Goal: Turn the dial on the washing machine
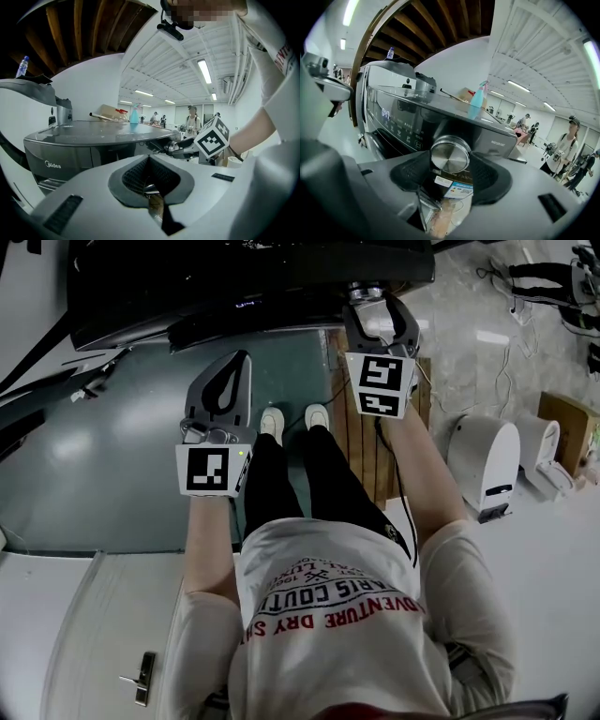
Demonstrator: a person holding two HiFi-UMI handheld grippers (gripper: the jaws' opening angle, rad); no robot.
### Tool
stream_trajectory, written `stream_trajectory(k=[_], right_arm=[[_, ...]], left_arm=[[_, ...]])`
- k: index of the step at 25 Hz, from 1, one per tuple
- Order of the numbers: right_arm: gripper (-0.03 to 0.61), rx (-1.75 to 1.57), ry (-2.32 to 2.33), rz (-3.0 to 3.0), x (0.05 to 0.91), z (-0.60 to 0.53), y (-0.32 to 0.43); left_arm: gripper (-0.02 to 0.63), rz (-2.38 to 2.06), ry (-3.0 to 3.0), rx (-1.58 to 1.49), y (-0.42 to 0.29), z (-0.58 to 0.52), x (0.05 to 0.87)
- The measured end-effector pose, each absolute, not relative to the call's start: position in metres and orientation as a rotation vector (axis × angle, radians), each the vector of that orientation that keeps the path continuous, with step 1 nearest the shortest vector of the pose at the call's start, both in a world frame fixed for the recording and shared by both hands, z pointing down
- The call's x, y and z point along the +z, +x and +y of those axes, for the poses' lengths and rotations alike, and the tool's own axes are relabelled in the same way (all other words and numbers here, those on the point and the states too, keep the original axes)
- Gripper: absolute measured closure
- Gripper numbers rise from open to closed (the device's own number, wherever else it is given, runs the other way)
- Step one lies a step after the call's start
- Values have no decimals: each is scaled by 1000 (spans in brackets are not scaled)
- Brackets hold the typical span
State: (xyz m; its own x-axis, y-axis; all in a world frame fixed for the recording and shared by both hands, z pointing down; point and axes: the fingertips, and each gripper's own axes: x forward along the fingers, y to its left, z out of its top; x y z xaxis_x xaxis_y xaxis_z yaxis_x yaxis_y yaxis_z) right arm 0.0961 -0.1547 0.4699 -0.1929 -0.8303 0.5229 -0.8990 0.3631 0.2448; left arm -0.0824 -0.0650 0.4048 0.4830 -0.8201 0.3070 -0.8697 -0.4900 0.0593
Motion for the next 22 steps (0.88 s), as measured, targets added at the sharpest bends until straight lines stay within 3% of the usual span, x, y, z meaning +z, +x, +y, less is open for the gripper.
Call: stream_trajectory(k=[15,20,22], right_arm=[[301,600,1580,-2210,477,-154,106],[297,503,1571,-2204,472,-155,104],[258,387,1564,-2187,465,-154,103]], left_arm=[[598,-1425,2559,342,-67,-65,393],[598,-1436,2542,326,-65,-66,392],[598,-1434,2550,316,-64,-66,389]])
